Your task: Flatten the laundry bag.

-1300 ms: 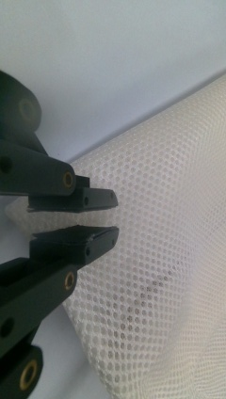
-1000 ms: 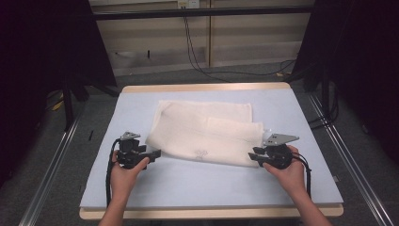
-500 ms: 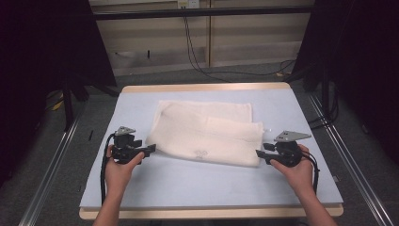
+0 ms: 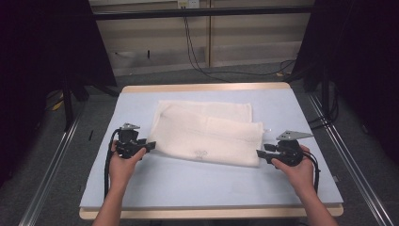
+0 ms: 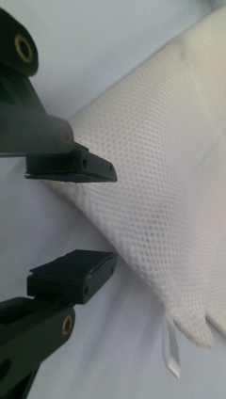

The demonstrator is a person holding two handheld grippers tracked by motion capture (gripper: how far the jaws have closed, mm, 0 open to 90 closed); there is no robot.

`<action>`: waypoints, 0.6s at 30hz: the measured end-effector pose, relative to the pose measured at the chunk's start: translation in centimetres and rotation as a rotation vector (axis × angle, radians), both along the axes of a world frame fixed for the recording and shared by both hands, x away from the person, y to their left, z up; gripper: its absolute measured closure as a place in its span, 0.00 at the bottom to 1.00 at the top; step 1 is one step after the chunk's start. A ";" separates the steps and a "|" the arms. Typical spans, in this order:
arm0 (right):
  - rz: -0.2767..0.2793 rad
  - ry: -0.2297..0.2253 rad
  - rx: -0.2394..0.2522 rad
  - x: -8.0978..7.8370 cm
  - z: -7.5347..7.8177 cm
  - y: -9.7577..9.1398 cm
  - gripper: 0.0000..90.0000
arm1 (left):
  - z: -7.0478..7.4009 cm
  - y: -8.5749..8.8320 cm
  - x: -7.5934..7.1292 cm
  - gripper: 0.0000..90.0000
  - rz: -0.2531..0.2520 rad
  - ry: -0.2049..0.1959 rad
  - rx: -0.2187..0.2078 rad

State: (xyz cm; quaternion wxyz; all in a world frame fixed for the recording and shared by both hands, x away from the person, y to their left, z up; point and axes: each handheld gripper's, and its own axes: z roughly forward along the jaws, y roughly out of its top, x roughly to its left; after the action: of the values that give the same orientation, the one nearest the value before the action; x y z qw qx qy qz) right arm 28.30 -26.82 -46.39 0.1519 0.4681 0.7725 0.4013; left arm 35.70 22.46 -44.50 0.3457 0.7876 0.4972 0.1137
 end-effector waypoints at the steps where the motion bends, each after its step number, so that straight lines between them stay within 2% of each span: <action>1: 0.022 0.013 -0.005 0.0 -0.2 0.4 0.62 | -0.2 0.2 0.2 0.72 -0.014 0.021 0.028; 2: 0.028 0.021 -0.003 0.0 -0.3 0.6 0.62 | -0.4 0.2 0.2 0.75 -0.018 0.027 0.050; 3: 0.028 0.021 -0.003 0.0 -0.3 0.6 0.62 | -0.4 0.2 0.2 0.77 -0.018 0.027 0.050; 5: 0.039 0.025 -0.024 0.1 -0.4 1.1 0.66 | -1.0 0.3 0.5 0.80 -0.015 0.052 0.050; 9: 0.047 0.032 -0.026 0.2 -0.4 1.3 0.74 | -1.3 0.3 0.9 0.86 -0.005 0.057 0.041; 11: 0.051 0.039 -0.045 0.4 -0.6 1.4 0.84 | -1.5 0.1 1.4 0.89 -0.001 0.059 0.043; 13: 0.055 0.036 -0.049 0.5 -0.7 1.4 0.87 | -1.6 0.0 1.6 0.90 0.003 0.058 0.041; 15: 0.056 0.034 -0.057 0.9 -0.6 1.3 0.94 | -1.7 -0.3 2.4 0.91 0.008 0.044 0.047; 18: 0.055 0.019 -0.059 1.5 -0.6 1.2 0.96 | -1.8 -0.6 3.2 0.91 0.020 0.023 0.043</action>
State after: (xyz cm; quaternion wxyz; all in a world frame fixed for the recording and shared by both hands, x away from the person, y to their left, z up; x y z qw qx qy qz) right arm 29.81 -25.57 -46.98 0.1473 0.4456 0.7981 0.3778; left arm 38.93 21.86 -46.26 0.3216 0.7912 0.5064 0.1187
